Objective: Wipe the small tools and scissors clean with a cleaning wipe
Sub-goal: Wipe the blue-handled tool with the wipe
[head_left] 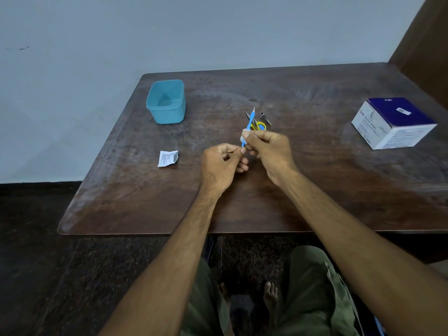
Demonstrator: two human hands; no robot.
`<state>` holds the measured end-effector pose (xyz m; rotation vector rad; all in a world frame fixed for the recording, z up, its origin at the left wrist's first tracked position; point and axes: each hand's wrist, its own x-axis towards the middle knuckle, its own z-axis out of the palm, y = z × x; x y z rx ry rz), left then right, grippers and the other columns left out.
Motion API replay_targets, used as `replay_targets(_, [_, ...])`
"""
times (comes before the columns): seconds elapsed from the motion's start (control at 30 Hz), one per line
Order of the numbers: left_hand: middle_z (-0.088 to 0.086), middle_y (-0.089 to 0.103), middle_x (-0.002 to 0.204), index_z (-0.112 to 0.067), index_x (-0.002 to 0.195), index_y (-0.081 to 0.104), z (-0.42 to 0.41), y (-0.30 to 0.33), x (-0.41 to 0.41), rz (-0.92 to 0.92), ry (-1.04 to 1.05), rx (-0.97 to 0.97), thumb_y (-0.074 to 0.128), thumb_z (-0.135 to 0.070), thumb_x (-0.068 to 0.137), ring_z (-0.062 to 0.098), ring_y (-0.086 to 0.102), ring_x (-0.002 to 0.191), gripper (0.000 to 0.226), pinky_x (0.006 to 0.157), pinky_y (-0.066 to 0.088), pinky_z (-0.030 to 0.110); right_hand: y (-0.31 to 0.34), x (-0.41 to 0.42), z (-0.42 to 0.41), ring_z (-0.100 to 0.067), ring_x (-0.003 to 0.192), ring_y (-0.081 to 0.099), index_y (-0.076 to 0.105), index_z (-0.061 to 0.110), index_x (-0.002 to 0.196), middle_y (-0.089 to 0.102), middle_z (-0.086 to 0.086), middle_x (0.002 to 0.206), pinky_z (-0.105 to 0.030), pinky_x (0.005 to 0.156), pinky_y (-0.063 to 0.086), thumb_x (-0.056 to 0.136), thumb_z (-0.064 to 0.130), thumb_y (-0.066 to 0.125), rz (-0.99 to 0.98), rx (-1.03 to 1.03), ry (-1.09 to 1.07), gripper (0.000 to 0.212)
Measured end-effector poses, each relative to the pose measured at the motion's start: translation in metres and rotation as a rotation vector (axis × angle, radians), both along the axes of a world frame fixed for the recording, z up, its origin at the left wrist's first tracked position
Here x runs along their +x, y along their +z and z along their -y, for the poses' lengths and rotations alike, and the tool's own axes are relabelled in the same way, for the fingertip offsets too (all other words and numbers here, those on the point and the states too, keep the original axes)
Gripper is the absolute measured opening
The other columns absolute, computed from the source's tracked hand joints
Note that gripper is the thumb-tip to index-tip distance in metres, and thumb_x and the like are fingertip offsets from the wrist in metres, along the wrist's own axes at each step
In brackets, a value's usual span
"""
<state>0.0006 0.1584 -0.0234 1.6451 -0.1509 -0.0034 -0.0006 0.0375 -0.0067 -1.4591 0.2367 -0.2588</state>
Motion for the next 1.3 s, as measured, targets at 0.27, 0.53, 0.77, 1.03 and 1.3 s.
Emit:
replay_targets(0.27, [0.01,0.069,0.065,-0.001,0.083,0.068,0.001,0.001,-0.001,-0.022,0.011,-0.002,0.07,-0.008,0.087,0.016,0.065,0.052,0.008,0.051,0.053,0.022,0.016,0.009,-0.003,-0.002,0.058,0.055,0.074,0.006,0.081,0.068,0.006,0.067,-0.017,0.059,0.046,0.084,0.017,0.071,0.0,0.064,-0.116,0.011])
replay_targets(0.53, [0.009,0.069,0.063,-0.004,0.08,0.068,0.002,-0.001,0.0,-0.009,0.004,0.049,0.069,-0.008,0.087,0.015,0.065,0.051,0.008,0.051,0.054,0.022,0.007,-0.005,-0.001,-0.001,0.056,0.057,0.073,0.014,0.076,0.065,0.004,0.062,-0.014,0.056,0.046,0.081,0.018,0.075,-0.035,-0.063,-0.084,0.007])
replay_targets(0.77, [0.01,0.07,0.065,-0.003,0.081,0.068,0.002,0.001,-0.002,0.0,0.009,0.057,0.069,-0.009,0.087,0.016,0.066,0.052,0.009,0.051,0.054,0.022,0.018,0.008,-0.003,-0.003,0.057,0.055,0.072,0.014,0.072,0.068,0.003,0.066,-0.018,0.058,0.046,0.081,0.018,0.075,-0.061,0.095,-0.125,0.01])
replay_targets(1.03, [0.009,0.07,0.064,-0.007,0.08,0.069,0.002,-0.001,-0.001,0.02,0.0,0.081,0.067,-0.008,0.089,0.017,0.067,0.053,0.009,0.053,0.055,0.024,0.01,-0.003,0.0,-0.007,0.059,0.054,0.071,0.012,0.072,0.064,0.002,0.063,-0.021,0.06,0.045,0.08,0.021,0.076,-0.106,-0.029,-0.022,0.013])
replay_targets(1.3, [0.009,0.069,0.062,-0.003,0.082,0.07,0.001,0.0,-0.002,0.007,-0.048,0.058,0.067,-0.013,0.09,0.016,0.065,0.05,0.013,0.051,0.055,0.023,0.005,0.007,0.002,-0.005,0.059,0.054,0.07,0.014,0.07,0.066,0.004,0.069,-0.018,0.059,0.044,0.082,0.019,0.073,-0.092,0.096,-0.046,0.013])
